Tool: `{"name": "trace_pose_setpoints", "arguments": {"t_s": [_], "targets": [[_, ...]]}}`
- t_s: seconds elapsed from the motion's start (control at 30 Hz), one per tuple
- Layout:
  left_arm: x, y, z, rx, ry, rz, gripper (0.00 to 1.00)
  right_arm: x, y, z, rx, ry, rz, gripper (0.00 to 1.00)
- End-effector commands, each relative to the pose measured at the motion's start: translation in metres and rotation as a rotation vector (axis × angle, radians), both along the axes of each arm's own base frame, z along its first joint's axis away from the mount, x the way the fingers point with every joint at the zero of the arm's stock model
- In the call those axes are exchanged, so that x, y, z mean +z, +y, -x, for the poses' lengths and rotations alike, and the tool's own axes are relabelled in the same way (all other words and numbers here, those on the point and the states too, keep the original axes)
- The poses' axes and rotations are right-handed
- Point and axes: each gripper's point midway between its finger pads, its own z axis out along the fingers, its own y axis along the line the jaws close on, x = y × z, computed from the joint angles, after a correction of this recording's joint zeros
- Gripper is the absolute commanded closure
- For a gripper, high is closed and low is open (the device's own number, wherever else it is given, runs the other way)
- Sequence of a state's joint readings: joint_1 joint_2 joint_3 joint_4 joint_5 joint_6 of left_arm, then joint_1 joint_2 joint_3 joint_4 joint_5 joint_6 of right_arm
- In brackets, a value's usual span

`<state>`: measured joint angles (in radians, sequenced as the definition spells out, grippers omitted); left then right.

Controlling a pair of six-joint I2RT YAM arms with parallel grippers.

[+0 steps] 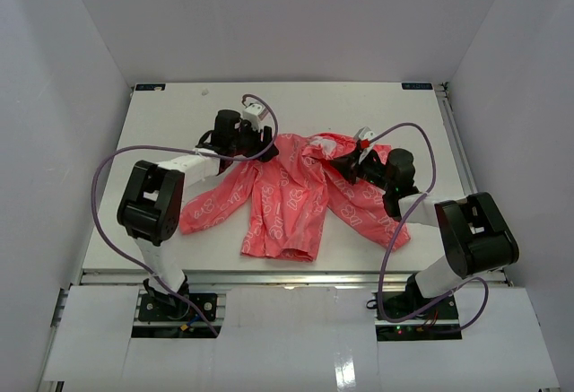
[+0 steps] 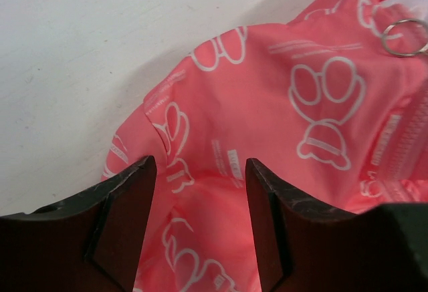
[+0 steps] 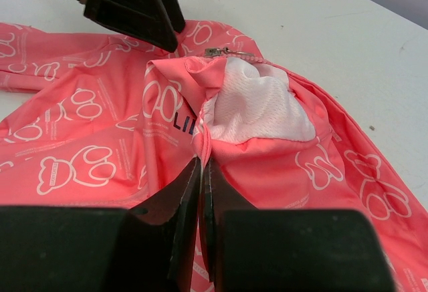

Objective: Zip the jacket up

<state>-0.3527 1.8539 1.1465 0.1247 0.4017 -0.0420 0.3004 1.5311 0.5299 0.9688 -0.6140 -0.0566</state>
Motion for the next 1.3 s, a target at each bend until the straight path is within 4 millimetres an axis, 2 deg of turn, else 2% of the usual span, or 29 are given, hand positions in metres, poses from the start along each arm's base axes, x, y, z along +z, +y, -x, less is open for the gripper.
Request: {"name": "trace_pose_setpoints", "arguments": {"t_s": [0.0,0.1,0.23,0.43,0.5,0.57,0.6,0.67,0.7,0.77,0.87,0.97,1.07,1.1,1.17,1.2,1.27], "targets": [[0.013,0.006,-0.025,0.005,-0.081,-0.076,0.32,0.039,0.008,-0.002,0.066,-0.127,-0.032,0.89],[0.006,0.005,-0.033,-0.02,-0.061,-0.08,0.31,0.039,0.009,-0.002,0.071,-0.13,-0.028,0.89],[-0.017,0.001,-0.035,-0.038,-0.008,-0.082,0.31,0.034,0.012,-0.005,0.086,-0.112,-0.021,0.89],[-0.025,0.002,-0.03,-0.059,0.005,-0.093,0.33,0.033,0.018,-0.003,0.13,-0.094,-0.036,0.89],[-0.026,-0.002,-0.027,-0.098,0.009,-0.077,0.51,0.033,0.018,-0.003,0.131,-0.092,-0.037,0.9],[-0.024,-0.006,-0.025,-0.128,0.023,-0.038,0.93,0.03,0.019,-0.005,0.13,-0.085,-0.036,0.91],[-0.021,-0.006,-0.025,-0.128,0.023,-0.02,1.0,0.029,0.018,-0.007,0.126,-0.08,-0.036,0.91],[-0.013,-0.004,-0.025,-0.117,0.001,-0.004,1.0,0.028,0.018,-0.012,0.111,-0.08,-0.035,0.92],[-0.007,0.0,-0.024,-0.094,-0.028,0.003,1.0,0.03,0.018,-0.02,0.093,-0.086,-0.035,0.92],[0.027,0.01,-0.028,-0.023,-0.124,0.017,1.0,0.03,0.022,-0.036,0.081,-0.088,-0.034,0.92],[0.069,0.022,-0.034,0.05,-0.247,0.03,1.0,0.045,0.026,-0.063,0.075,-0.103,-0.052,0.92],[0.116,0.032,-0.032,0.118,-0.32,0.067,1.0,0.084,0.027,-0.093,0.066,-0.149,-0.08,0.92],[0.156,0.041,-0.017,0.163,-0.413,0.119,1.0,0.118,0.027,-0.096,0.079,-0.213,-0.086,0.92],[0.16,0.043,-0.01,0.166,-0.428,0.133,1.0,0.127,0.028,-0.092,0.099,-0.244,-0.08,0.92],[0.173,0.047,0.011,0.169,-0.47,0.177,1.0,0.13,0.027,-0.087,0.1,-0.25,-0.082,0.92],[0.175,0.048,0.024,0.164,-0.478,0.207,1.0,0.124,0.026,-0.082,0.101,-0.241,-0.08,0.92],[0.168,0.046,0.051,0.138,-0.471,0.262,1.0,0.115,0.022,-0.066,0.094,-0.226,-0.096,0.92]]}}
